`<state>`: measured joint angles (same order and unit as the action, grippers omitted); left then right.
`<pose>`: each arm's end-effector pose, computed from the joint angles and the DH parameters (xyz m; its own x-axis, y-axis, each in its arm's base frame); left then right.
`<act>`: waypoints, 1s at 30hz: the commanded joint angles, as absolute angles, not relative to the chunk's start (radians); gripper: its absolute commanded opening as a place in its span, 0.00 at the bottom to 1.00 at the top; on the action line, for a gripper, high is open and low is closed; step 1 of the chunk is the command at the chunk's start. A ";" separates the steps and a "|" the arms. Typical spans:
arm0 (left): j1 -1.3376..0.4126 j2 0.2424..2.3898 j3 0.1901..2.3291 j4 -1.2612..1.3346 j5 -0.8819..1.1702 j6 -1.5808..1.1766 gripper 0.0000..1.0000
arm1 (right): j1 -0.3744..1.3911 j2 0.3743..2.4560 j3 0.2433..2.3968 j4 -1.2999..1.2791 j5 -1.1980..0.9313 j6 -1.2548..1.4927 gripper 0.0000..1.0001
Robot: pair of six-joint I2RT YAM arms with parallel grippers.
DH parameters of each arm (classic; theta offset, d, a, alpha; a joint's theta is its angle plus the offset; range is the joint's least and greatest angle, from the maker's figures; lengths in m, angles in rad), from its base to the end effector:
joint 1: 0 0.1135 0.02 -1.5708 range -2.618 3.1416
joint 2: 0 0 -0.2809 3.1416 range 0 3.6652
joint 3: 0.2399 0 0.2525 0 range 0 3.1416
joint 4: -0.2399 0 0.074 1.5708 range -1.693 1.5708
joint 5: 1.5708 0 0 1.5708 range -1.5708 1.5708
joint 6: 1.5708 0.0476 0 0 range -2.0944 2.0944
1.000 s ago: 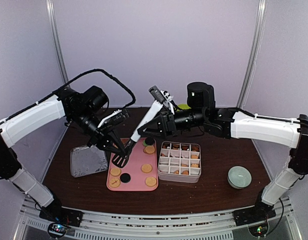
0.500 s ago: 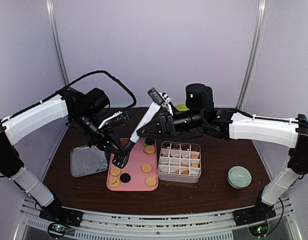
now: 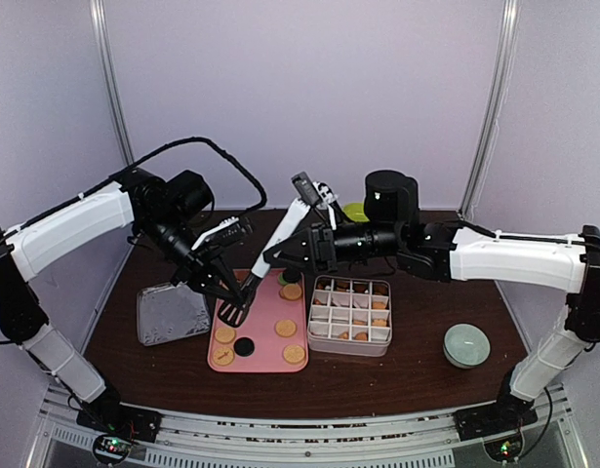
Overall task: Pack the cookies
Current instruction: Pass from the left arm to the right
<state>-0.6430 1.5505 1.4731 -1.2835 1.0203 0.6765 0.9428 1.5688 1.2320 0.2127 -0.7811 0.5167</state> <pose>0.2030 -0.2028 0.3385 -0.3250 0.6527 -0.6843 0.8454 -0.1237 -0.5195 0.1948 0.3253 0.3566 -0.5499 -0.1603 -0.8197 -0.8206 -0.0793 0.5660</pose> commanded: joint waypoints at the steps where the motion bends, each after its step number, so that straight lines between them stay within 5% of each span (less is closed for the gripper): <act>1: -0.652 1.576 1.524 -1.366 1.154 0.714 0.00 | 0.959 1.528 1.191 0.342 -0.654 0.493 0.58; 21: -0.635 1.562 1.499 -1.288 1.077 0.627 0.00 | 0.965 1.571 1.222 0.375 -0.731 0.529 0.57; 30: -0.635 1.565 1.499 -1.295 1.084 0.633 0.00 | 0.971 1.599 1.216 0.420 -0.680 0.545 0.46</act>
<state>-0.6399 1.5726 1.5005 -1.3098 1.0718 0.6693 0.9600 1.5703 1.1931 0.3775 -0.7136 0.5499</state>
